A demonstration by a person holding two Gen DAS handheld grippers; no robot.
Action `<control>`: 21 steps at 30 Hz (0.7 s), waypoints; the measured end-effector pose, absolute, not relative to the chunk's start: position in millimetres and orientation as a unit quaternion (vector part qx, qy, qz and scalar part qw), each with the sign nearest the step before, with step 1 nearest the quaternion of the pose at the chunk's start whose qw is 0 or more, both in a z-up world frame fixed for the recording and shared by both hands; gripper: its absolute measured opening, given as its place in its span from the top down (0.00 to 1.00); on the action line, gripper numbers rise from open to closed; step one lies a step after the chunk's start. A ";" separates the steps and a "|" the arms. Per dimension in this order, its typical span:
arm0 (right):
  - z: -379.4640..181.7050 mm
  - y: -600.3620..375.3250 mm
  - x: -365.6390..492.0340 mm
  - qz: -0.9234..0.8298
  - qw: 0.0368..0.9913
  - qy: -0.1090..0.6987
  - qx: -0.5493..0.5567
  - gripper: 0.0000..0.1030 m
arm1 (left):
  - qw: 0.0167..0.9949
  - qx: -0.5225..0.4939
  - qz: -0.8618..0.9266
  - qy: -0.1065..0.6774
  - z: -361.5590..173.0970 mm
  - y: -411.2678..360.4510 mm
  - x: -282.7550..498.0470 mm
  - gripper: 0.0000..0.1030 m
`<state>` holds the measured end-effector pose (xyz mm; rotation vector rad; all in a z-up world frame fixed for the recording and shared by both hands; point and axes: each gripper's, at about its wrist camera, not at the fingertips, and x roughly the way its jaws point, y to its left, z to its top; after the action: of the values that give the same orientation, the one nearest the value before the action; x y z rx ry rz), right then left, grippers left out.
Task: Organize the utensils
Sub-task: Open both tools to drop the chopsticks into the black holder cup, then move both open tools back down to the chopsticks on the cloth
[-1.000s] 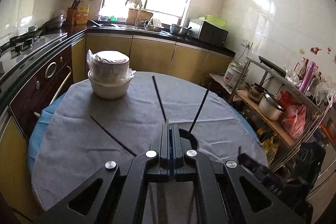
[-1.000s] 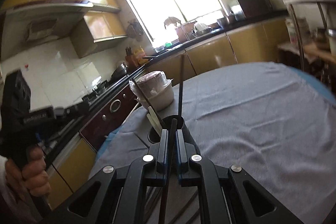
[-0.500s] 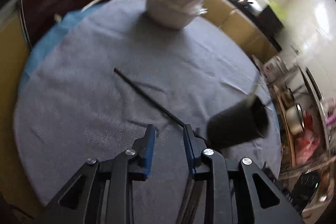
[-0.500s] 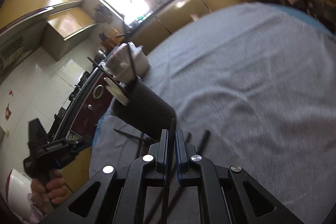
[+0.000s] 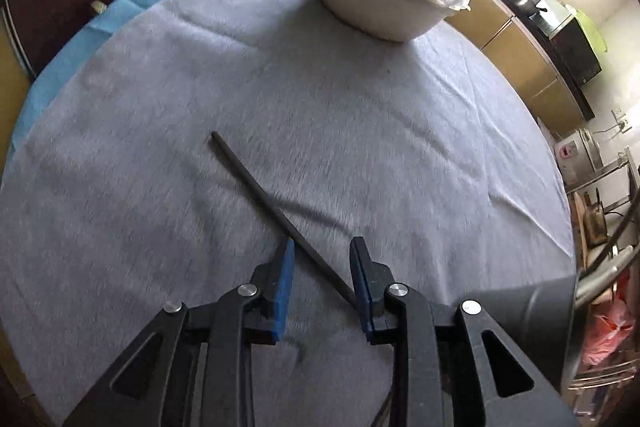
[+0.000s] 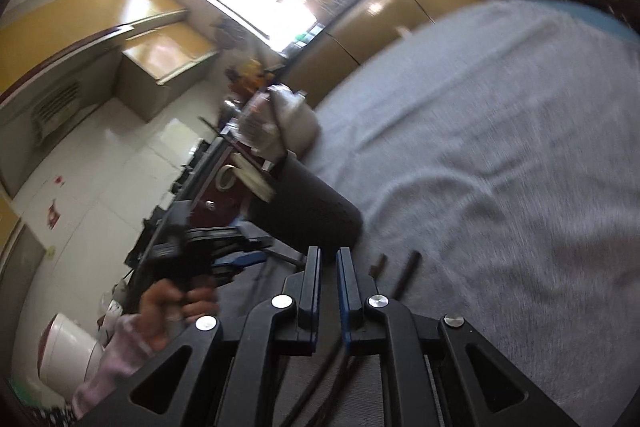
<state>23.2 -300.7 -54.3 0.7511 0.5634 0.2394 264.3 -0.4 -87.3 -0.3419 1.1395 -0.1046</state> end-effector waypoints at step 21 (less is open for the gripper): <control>46.9 -273.6 -43.7 0.071 0.955 0.142 0.249 0.08 | 0.867 -0.095 -0.107 0.478 -46.0 35.7 177.1 0.99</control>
<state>-43.7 -273.6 46.9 0.5056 0.2875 0.1449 177.1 35.7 -46.0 -0.1983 1.0002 -0.2241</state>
